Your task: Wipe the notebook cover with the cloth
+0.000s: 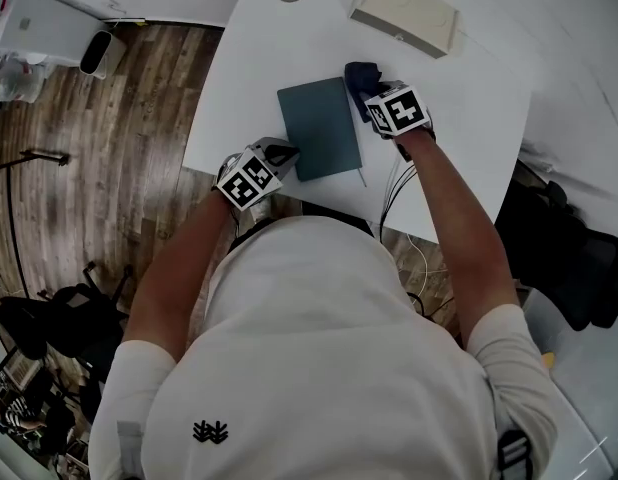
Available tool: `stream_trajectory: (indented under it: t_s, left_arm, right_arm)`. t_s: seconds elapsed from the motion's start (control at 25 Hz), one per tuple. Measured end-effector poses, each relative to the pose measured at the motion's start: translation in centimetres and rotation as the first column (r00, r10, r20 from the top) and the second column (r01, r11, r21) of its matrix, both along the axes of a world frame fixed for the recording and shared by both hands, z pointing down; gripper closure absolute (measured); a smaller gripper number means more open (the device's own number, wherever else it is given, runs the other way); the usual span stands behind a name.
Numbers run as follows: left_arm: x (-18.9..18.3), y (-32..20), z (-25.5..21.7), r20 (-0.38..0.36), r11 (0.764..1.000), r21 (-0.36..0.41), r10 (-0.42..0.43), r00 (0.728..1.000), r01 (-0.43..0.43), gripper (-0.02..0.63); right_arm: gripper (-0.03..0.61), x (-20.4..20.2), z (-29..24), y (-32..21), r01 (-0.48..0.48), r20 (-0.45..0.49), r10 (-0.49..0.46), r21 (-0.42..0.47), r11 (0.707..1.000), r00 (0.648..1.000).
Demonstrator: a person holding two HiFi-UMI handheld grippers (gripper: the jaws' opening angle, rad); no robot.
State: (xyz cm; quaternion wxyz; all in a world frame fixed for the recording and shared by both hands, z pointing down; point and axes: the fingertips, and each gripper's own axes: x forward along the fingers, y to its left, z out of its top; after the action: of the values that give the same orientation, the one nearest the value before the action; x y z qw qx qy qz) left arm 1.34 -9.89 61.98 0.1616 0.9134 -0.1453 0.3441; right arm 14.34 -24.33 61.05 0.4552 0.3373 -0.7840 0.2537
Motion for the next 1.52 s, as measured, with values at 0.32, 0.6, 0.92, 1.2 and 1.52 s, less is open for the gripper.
stream_trajectory:
  t_s: [0.32, 0.6, 0.92, 1.2, 1.52]
  left_arm:
    - [-1.7, -0.9, -4.1, -0.170, 0.979, -0.095, -0.192, 0.967, 0.178, 0.612]
    - [-6.8, 0.3, -8.4, -0.203, 0.930, -0.170, -0.357, 0.912, 0.326, 0.613]
    - [-10.5, 2.6, -13.3, -0.267, 0.920, -0.156, -0.390, 0.881, 0.360, 0.612]
    - [-12.3, 4.7, -16.7, -0.322, 0.945, -0.112, -0.326, 0.889, 0.306, 0.612]
    - [-13.6, 7.1, -18.2, -0.332, 0.952, -0.082, -0.305, 0.893, 0.294, 0.612]
  right_arm:
    - [0.535, 1.8, -2.7, 7.0, -0.096, 0.089, 0.092, 0.041, 0.995, 0.992]
    - [0.535, 1.7, -5.8, 14.8, -0.218, 0.179, 0.202, 0.073, 0.973, 0.963]
    - [0.535, -2.3, -10.2, 20.9, -0.300, 0.291, 0.244, 0.166, 0.939, 0.925]
    - [0.535, -6.0, -13.1, 24.7, -0.325, 0.324, 0.242, 0.235, 0.916, 0.915]
    - [0.535, -8.9, -14.6, 27.0, -0.319, 0.345, 0.222, 0.256, 0.912, 0.912]
